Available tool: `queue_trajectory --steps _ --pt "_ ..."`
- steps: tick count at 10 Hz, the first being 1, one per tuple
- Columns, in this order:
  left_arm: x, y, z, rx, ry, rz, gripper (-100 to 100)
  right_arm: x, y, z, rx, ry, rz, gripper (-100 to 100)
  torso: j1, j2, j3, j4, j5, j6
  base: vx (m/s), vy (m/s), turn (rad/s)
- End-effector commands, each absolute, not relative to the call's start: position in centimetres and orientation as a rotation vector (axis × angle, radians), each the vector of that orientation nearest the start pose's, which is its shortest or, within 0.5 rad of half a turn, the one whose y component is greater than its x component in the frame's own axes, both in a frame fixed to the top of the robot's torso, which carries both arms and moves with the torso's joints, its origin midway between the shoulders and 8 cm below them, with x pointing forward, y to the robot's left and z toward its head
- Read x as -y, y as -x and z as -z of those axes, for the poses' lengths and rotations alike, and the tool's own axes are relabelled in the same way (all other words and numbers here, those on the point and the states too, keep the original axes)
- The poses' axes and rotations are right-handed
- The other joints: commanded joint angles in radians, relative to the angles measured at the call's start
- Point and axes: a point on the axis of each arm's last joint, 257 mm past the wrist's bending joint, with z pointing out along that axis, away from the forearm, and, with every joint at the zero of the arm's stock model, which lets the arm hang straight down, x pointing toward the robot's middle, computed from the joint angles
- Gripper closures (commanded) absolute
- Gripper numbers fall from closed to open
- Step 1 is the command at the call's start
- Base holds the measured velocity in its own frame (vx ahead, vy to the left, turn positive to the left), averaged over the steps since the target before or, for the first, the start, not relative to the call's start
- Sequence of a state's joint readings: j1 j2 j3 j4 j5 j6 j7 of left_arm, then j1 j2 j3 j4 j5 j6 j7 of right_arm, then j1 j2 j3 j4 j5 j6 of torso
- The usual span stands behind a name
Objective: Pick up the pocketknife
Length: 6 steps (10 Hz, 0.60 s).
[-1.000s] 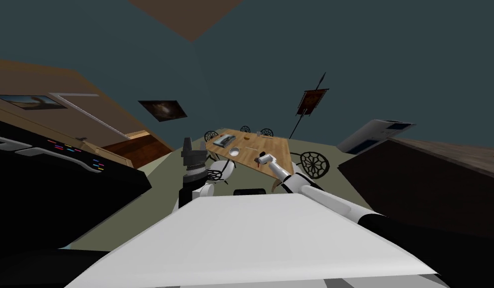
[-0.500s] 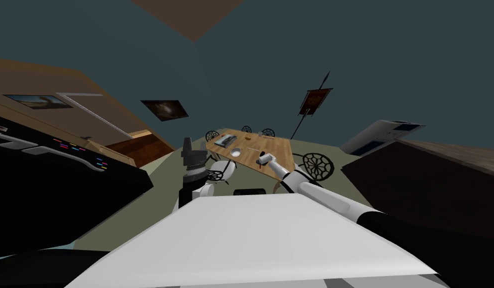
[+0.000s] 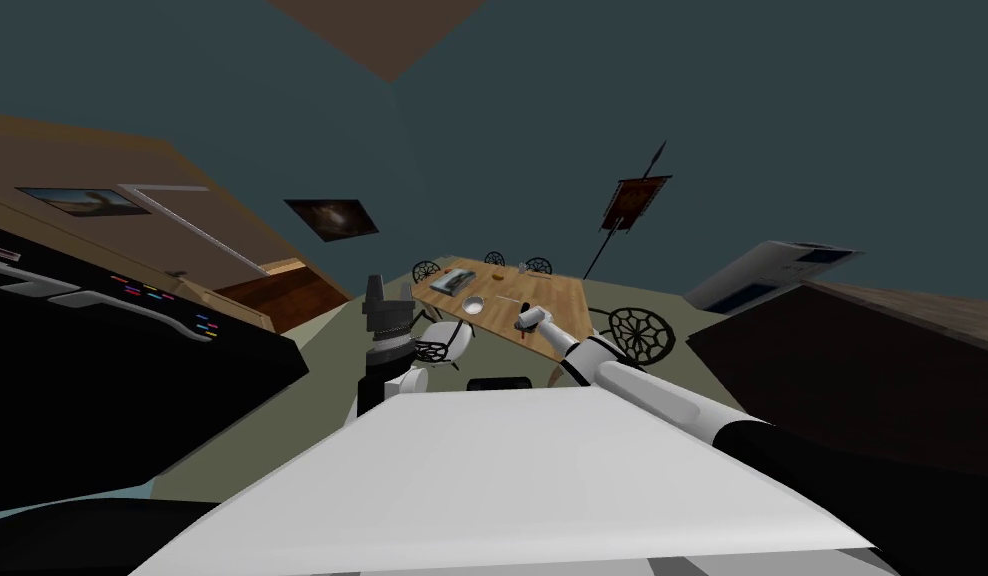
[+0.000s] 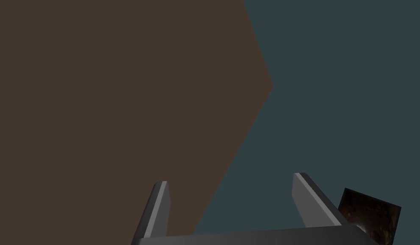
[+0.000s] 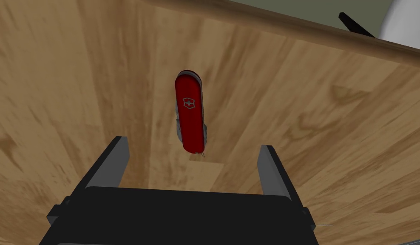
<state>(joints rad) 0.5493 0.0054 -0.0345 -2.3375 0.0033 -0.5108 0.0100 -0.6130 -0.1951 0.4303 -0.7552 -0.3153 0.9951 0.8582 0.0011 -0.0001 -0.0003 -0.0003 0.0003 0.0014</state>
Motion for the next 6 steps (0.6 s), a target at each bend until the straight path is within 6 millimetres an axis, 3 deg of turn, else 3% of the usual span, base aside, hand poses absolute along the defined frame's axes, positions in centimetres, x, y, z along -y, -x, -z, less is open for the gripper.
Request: queue_trajectory --steps 1,4,5,6 --pt "-27.1 -32.9 -3.6 -0.595 0.645 1.337 0 18.8 -46.9 49.8 -2.816 -0.471 -0.010 -100 0.000 0.000 0.000 0.000 0.000 0.000 0.041 -0.011 0.073" --pt "-27.1 -32.9 -3.6 -0.595 0.645 1.337 0 19.0 -46.3 50.7 -2.816 -0.480 -0.007 -100 -0.002 -0.003 -0.002 -0.001 0.000 0.000 0.053 -0.018 0.054" --pt "-27.1 -32.9 -3.6 -0.595 0.645 1.337 0 19.0 -46.2 50.7 -2.814 -0.482 -0.009 100 -0.001 -0.002 -0.001 0.000 0.000 0.000 0.000 0.000 0.000" --pt "-27.1 -32.9 -3.6 -0.595 0.645 1.337 0 19.0 -46.3 50.7 -2.814 -0.482 -0.009 100 -0.001 0.000 0.000 0.000 0.000 0.000 0.001 -0.005 -0.014"
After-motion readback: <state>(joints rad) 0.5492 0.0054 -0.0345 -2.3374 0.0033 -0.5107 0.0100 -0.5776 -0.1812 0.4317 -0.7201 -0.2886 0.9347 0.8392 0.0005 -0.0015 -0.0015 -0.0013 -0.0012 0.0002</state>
